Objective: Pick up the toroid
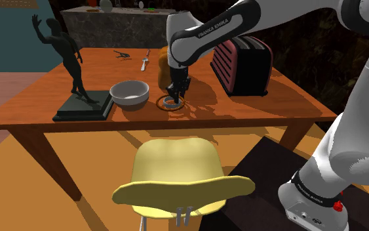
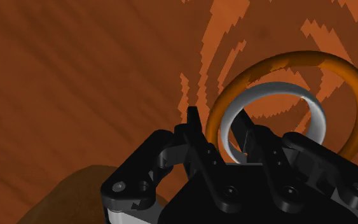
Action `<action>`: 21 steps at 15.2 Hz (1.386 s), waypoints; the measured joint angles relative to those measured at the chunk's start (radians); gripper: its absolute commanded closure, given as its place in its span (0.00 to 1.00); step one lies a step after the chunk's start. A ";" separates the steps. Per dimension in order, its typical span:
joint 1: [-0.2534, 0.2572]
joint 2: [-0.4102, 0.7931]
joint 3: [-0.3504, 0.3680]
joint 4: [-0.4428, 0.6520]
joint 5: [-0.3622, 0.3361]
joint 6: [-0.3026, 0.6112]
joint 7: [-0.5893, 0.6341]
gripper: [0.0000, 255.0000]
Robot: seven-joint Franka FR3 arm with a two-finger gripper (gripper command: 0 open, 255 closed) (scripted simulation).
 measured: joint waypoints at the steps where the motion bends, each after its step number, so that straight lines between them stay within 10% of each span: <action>1: 0.000 0.000 0.001 0.000 0.000 0.001 0.000 1.00; 21: -0.001 -0.050 0.001 0.096 0.008 -0.147 -0.009 1.00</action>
